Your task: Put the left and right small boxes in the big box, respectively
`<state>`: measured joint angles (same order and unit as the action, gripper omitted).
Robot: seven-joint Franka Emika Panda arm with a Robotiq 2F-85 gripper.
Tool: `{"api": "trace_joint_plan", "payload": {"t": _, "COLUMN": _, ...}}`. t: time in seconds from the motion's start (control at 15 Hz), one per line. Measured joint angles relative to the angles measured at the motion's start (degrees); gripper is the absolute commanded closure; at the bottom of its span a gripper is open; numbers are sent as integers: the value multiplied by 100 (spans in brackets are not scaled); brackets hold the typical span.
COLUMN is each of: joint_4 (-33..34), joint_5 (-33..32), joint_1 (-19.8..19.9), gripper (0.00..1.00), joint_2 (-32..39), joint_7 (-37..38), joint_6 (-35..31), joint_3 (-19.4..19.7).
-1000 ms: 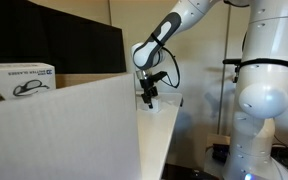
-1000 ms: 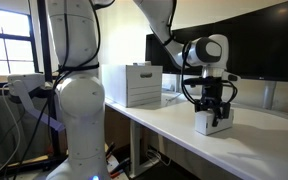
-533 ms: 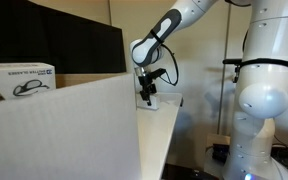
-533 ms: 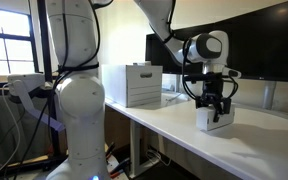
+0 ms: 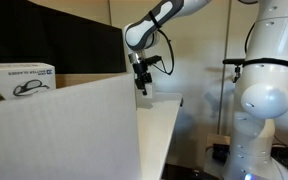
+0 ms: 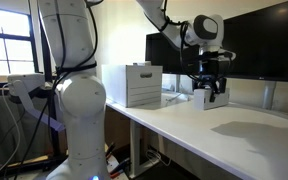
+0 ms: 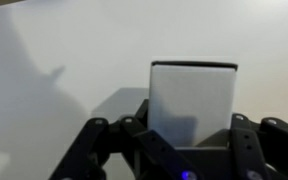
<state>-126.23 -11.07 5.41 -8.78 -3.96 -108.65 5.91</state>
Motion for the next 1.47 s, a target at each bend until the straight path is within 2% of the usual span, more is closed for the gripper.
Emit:
{"api": "trace_joint_plan", "payload": {"t": 0.4, "joint_4": 278, "joint_5": 53, "joint_1": -245, "gripper": 69, "joint_2": -337, "joint_7": -164, "joint_6": 345, "joint_3": -136}}
{"api": "trace_joint_plan", "payload": {"t": 0.73, "joint_4": 357, "joint_5": 63, "joint_1": -486, "gripper": 69, "joint_2": -451, "joint_7": -461, "joint_6": 367, "joint_3": -274}}
{"api": "trace_joint_plan", "payload": {"t": 1.07, "joint_4": 718, "joint_5": 145, "joint_1": -767, "gripper": 69, "joint_2": -449, "joint_7": -854, "joint_6": 396, "joint_3": -457}}
{"api": "trace_joint_plan", "payload": {"t": 1.27, "joint_4": 960, "joint_5": 382, "joint_1": -912, "gripper": 69, "joint_2": -492, "joint_7": -1320, "joint_6": 598, "joint_3": -512}}
{"api": "trace_joint_plan", "payload": {"t": 1.47, "joint_4": 973, "joint_5": 522, "joint_1": -929, "gripper": 69, "joint_2": -887, "joint_7": -2185, "joint_6": 1092, "joint_3": -415}}
